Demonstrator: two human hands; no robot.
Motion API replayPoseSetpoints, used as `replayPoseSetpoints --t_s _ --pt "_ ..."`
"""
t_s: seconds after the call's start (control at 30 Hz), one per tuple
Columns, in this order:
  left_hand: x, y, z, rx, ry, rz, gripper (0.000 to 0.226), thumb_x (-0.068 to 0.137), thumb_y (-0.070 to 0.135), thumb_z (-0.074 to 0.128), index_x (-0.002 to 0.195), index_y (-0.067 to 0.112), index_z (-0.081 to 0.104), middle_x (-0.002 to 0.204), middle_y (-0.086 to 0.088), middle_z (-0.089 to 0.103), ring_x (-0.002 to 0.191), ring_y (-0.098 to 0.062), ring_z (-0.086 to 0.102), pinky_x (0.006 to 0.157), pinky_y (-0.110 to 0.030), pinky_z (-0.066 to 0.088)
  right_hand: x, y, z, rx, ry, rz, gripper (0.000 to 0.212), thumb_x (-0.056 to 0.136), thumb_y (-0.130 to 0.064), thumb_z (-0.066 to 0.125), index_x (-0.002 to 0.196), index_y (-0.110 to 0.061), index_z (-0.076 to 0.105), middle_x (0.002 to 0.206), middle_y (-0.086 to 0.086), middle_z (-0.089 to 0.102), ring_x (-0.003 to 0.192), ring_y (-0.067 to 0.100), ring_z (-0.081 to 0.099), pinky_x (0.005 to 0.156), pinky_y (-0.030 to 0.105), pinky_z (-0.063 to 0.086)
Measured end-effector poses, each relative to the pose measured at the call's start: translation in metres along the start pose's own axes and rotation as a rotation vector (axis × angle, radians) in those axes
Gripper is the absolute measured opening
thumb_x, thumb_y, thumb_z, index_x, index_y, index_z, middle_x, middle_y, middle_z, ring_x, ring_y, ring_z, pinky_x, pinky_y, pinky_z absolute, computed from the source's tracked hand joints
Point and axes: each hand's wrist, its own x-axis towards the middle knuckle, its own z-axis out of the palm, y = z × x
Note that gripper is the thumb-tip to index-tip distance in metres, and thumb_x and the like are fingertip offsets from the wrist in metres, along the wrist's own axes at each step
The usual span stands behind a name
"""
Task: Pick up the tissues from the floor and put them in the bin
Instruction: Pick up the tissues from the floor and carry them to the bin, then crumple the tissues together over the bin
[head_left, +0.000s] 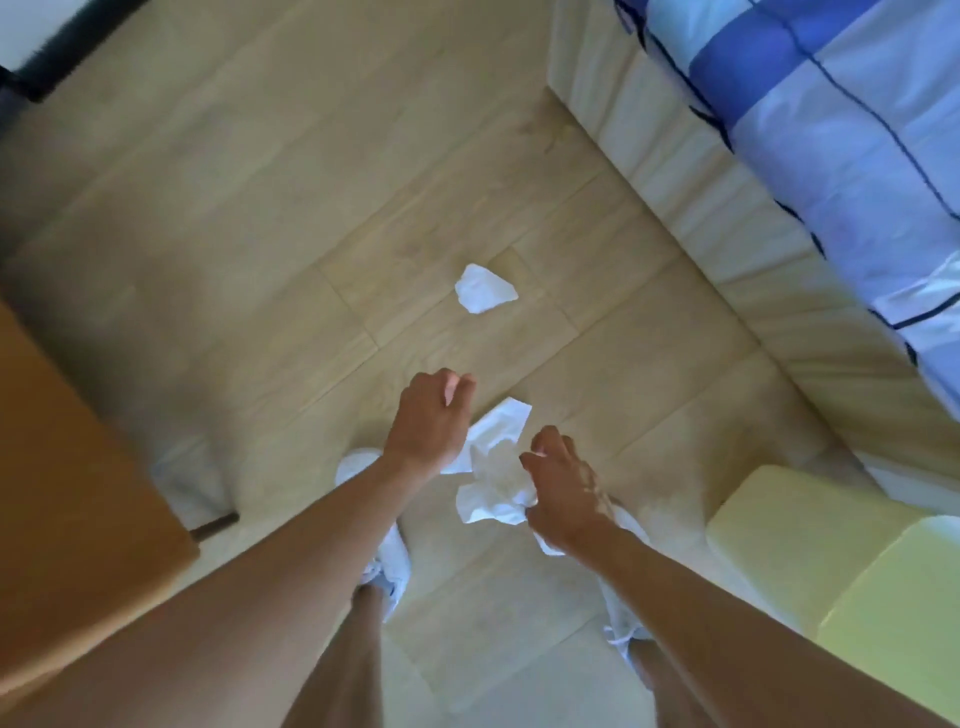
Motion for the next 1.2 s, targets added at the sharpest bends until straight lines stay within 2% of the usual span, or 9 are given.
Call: replayPoseSetpoints --t_s 0.13,0.3,0.4,0.47,0.67,0.8,0.97,1.1,1.2 --pt "0.089 -0.029 0.019 0.229 -0.041 0.222 0.033 0.098 0.036 0.045 0.113 0.014 0.065 0.116 -0.016 0.059 0.115 -0.031 0.05 0.102 -0.037 0.036 0.07 -0.014 0.055 -0.066 -0.031 -0.033 0.051 0.081 -0.02 0.07 0.13 -0.023 0.057 0.164 0.005 0.011 0.152 0.024 0.012 0.113 0.035 0.031" --pt "0.187 -0.037 0.042 0.493 -0.078 0.397 0.039 0.094 0.038 0.048 0.127 0.02 0.056 0.134 -0.017 0.047 0.126 -0.034 0.039 0.105 -0.04 0.034 0.132 -0.004 0.124 -0.017 -0.049 0.11 0.055 0.088 -0.02 0.066 0.139 -0.024 0.047 0.168 0.006 -0.01 0.155 0.025 -0.007 0.121 0.044 0.017" --pt "0.233 -0.03 0.05 0.663 -0.079 0.493 0.044 0.092 0.036 0.054 0.134 0.025 0.052 0.148 -0.018 0.031 0.133 -0.037 0.029 0.106 -0.045 0.039 0.146 0.001 0.147 -0.041 0.05 0.126 0.063 0.069 -0.023 0.082 0.127 -0.024 0.059 0.164 0.012 0.022 0.15 0.035 0.024 0.111 0.049 0.036" --pt "0.255 -0.027 0.059 0.718 -0.135 0.486 0.046 0.092 0.034 0.054 0.137 0.027 0.05 0.155 -0.015 0.018 0.138 -0.037 0.021 0.105 -0.047 0.042 0.15 0.002 0.155 -0.029 0.159 0.128 0.071 0.041 -0.021 0.092 0.108 -0.023 0.07 0.135 0.008 0.06 0.121 0.033 0.059 0.089 0.046 0.052" --pt "0.265 -0.02 0.071 0.96 -0.177 0.538 0.044 0.094 0.026 0.051 0.135 0.011 0.047 0.143 -0.011 0.032 0.123 -0.035 0.038 0.09 -0.041 0.048 0.156 0.003 0.148 0.191 0.431 0.222 0.048 0.045 -0.007 0.077 0.09 -0.021 0.071 0.093 -0.003 0.068 0.078 0.023 0.068 0.077 0.037 0.048" --pt "0.221 0.008 0.061 0.727 -0.271 0.564 0.032 0.096 0.028 0.046 0.11 0.008 0.068 0.121 -0.012 0.058 0.11 -0.03 0.052 0.094 -0.038 0.044 0.147 0.012 0.088 0.598 0.569 0.392 0.039 0.063 -0.009 0.071 0.101 -0.015 0.063 0.091 0.001 0.068 0.082 0.034 0.067 0.078 0.036 0.048" --pt "0.091 0.083 0.047 0.171 -0.448 0.489 0.047 0.099 0.04 0.043 0.057 0.02 0.05 0.058 0.005 0.052 0.056 -0.007 0.046 0.056 -0.028 0.033 0.075 0.026 -0.016 1.058 0.824 0.505 0.057 0.066 -0.025 0.083 0.105 -0.028 0.04 0.086 -0.016 0.066 0.078 0.018 0.067 0.061 0.032 0.053" --pt "0.002 0.147 0.057 0.104 -0.481 0.471 0.038 0.095 0.043 0.051 0.113 0.015 0.07 0.113 -0.002 0.073 0.099 -0.012 0.068 0.09 -0.033 0.051 -0.018 0.052 -0.07 1.083 1.017 0.528 0.054 0.071 -0.024 0.084 0.1 -0.03 0.038 0.09 -0.022 0.065 0.071 -0.004 0.061 0.051 0.009 0.042" --pt "-0.062 0.185 0.086 0.051 -0.475 0.535 0.039 0.091 0.042 0.059 0.114 0.013 0.069 0.108 0.001 0.074 0.097 -0.012 0.068 0.086 -0.028 0.052 -0.094 0.081 -0.078 1.019 1.115 0.58 0.046 0.074 -0.017 0.08 0.093 -0.034 0.041 0.087 -0.035 0.06 0.071 -0.009 0.057 0.052 0.005 0.039"
